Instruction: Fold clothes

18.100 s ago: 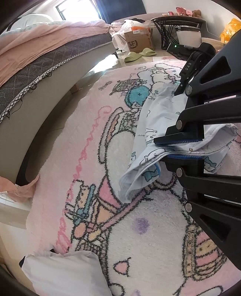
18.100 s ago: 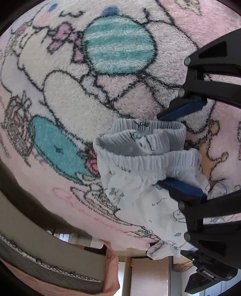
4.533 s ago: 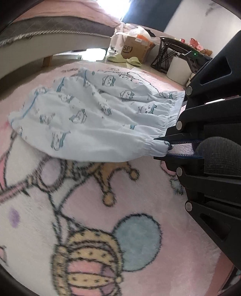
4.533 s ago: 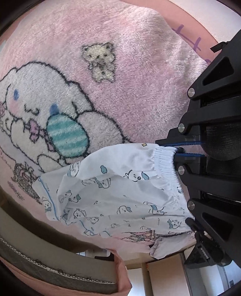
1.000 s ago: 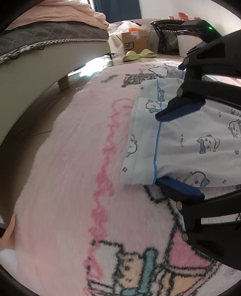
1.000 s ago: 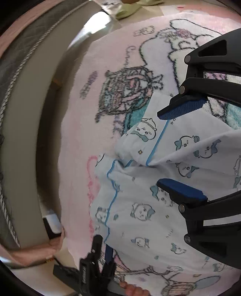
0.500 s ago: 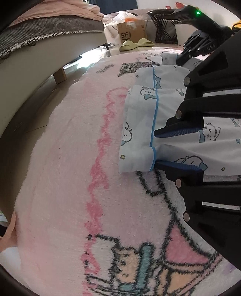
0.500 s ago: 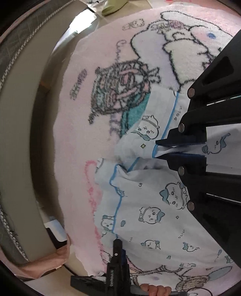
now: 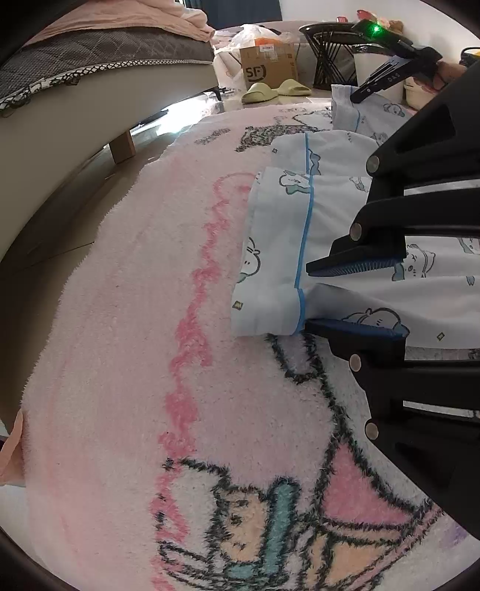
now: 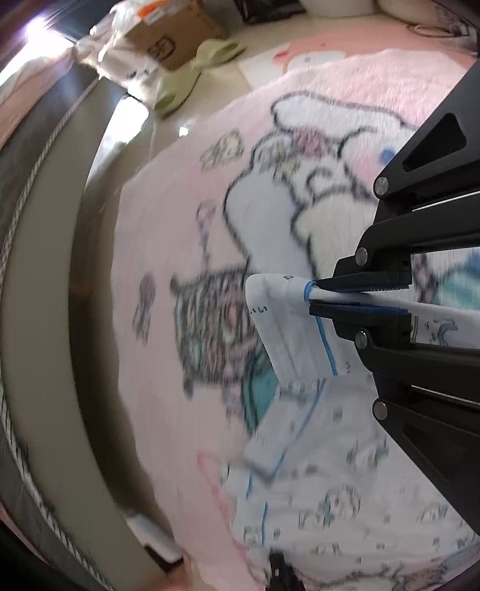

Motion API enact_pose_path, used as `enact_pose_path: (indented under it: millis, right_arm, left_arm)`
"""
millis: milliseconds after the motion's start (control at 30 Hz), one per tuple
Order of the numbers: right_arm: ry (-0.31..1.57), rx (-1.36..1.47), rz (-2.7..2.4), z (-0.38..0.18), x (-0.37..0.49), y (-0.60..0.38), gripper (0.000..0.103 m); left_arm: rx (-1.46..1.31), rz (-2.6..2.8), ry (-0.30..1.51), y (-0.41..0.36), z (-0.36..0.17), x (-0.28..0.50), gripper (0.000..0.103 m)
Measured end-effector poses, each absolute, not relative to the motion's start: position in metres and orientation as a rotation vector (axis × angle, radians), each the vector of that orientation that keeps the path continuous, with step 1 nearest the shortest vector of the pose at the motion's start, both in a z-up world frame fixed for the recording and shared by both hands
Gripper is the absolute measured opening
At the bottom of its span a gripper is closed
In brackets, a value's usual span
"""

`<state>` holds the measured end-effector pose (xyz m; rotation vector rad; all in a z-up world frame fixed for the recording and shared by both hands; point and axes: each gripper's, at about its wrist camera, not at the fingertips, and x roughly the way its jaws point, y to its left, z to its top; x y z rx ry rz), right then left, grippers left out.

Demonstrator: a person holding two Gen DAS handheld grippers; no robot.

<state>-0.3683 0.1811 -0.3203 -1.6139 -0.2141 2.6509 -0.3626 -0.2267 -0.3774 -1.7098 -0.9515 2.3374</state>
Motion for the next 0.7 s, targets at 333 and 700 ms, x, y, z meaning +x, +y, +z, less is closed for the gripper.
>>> enact_pose_path:
  millis: [333, 700]
  right_arm:
    - [-0.145, -1.669, 2.509, -0.346, -0.362, 0.228, 0.002]
    - [0.077, -1.759, 2.456, -0.369, -0.362, 0.248, 0.008]
  left_arm:
    - [-1.739, 2.351, -0.901, -0.219, -0.376, -0.367, 0.021]
    - [-1.763, 2.374, -0.87, -0.219, -0.354, -0.366, 0.028]
